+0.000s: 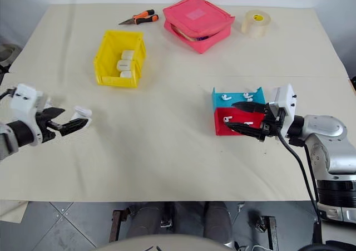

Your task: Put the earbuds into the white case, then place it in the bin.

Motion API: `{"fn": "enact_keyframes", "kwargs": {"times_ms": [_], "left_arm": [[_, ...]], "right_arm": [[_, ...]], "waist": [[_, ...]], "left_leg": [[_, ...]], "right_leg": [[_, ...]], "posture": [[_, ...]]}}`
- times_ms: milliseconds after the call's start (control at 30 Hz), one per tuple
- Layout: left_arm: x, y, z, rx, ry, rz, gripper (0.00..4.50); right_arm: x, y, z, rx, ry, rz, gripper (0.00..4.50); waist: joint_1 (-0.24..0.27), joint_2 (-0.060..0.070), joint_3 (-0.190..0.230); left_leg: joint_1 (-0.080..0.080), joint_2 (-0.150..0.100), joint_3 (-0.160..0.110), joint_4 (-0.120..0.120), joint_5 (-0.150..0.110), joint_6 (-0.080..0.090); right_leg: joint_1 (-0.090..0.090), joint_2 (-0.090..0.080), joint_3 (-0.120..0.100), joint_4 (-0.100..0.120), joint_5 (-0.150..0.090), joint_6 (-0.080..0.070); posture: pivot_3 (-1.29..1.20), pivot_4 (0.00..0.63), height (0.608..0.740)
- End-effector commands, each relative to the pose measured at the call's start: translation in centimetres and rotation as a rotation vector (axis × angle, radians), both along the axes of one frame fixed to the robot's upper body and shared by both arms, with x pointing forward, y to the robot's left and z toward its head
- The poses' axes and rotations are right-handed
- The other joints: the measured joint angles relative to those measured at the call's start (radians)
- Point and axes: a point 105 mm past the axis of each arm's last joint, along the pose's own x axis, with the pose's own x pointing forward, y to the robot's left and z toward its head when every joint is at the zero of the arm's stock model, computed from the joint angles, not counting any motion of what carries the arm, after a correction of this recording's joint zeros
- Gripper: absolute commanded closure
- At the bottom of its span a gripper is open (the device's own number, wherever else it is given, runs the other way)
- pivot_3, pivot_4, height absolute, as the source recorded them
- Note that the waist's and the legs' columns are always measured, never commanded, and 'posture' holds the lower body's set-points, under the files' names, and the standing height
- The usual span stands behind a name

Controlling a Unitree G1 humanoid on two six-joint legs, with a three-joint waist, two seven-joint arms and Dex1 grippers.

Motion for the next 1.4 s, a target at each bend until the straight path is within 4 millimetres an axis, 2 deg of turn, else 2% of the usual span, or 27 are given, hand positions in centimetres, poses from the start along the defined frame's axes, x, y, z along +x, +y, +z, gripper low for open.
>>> {"fn": "enact_keyframes", "kwargs": {"times_ms": [33,333,533,1100,1400], "left_arm": [[0.3,0.4,0.0,0.052,0.109,0.025,0.03],[1.4,1.3,0.2,0.070,0.200,0.132,0.03],[2.0,1.4,-0.5,0.081,0.233,0.146,0.03],[4.4,0.2,-1.2,0.067,0.244,0.099,0.03],[4.0,-0.1,-1.7,0.080,0.308,0.087,0.03]], "right_arm": [[-0.3,0.1,1.0,0.010,-0.045,0.005,1.33],[-0.4,0.0,0.7,0.007,-0.041,-0.006,1.33],[-0.4,0.1,0.8,0.002,-0.045,-0.008,1.33],[-0.3,0.1,1.2,0.003,-0.056,-0.021,1.33],[-0.4,0.1,1.2,0.006,-0.057,-0.027,1.33]], "waist": [[-0.001,0.000,0.000],[0.000,-0.001,0.001],[0.000,-0.003,0.002],[0.007,-0.003,0.002],[0.010,-0.003,0.002]], "left_leg": [[0.000,0.000,0.000,0.000,0.000,0.000],[0.000,0.000,0.001,0.000,0.001,0.000],[0.000,0.000,0.001,0.001,0.002,-0.001],[0.000,0.000,0.001,0.001,0.004,0.000],[0.000,0.000,0.001,0.002,0.004,0.000]], "right_leg": [[0.000,0.001,0.000,0.000,0.000,0.000],[0.000,0.002,0.001,0.001,0.000,0.000],[0.000,0.002,0.001,0.001,0.000,0.000],[0.000,0.001,0.001,0.002,0.000,0.000],[0.000,0.001,0.002,0.003,0.000,0.000]], "posture": [[0.00,0.150,0.740],[0.00,0.150,0.740],[0.00,0.150,0.740],[0.00,0.150,0.740],[0.00,0.150,0.740]]}}
